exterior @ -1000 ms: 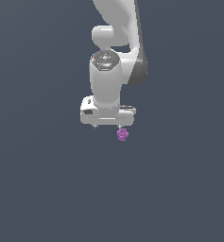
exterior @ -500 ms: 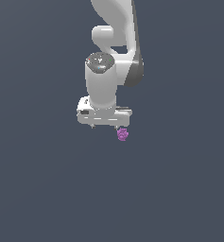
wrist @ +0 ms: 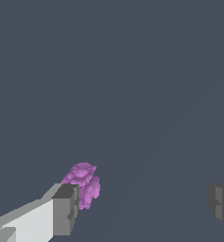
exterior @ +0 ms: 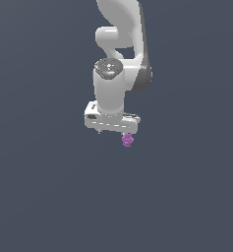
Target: Pick up the object and move it to a goal position.
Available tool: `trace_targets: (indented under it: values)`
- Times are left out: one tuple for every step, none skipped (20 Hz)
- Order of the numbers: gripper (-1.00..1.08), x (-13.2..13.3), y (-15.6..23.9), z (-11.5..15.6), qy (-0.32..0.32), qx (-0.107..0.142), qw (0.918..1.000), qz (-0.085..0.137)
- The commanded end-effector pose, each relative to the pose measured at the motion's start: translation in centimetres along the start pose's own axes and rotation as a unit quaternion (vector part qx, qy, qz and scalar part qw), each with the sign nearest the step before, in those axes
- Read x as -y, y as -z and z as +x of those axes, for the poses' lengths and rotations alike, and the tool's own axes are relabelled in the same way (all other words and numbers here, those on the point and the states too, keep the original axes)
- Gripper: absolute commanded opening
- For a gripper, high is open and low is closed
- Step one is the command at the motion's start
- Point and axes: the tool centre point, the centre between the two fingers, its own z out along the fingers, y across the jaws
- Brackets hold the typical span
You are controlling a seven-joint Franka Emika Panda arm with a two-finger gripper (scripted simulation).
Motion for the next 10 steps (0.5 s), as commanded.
trace_targets:
  values:
    - [1.0,0.5,-0.5,-0.3,-0.018,0.0,0.9998,0.001]
    - [1.0,0.7,-0.7,-0.4,-0.026,-0.001,0.9996,0.001]
    - [1.0,0.9,-0.9,-0.5,-0.035,-0.001,0.9994,0.001]
    - [1.0,1.1,-1.1,-0.7,-0.045,-0.001,0.999,0.001]
    - [1.0,1.4,-1.4,-0.8,-0.055,-0.002,0.9985,0.002]
    - [1.0,1.6,-1.6,-1.0,-0.066,-0.002,0.9978,0.002]
    - [1.0,1.9,-1.9,-1.2,-0.077,-0.002,0.997,0.002]
    - [1.0,2.1,-2.1,-1.4,-0.088,-0.003,0.9961,0.003]
    - [1.0,2.4,-2.4,-1.5,-0.099,-0.003,0.995,0.003]
    - [1.0,2.6,-2.7,-1.7,-0.111,-0.003,0.9939,0.003]
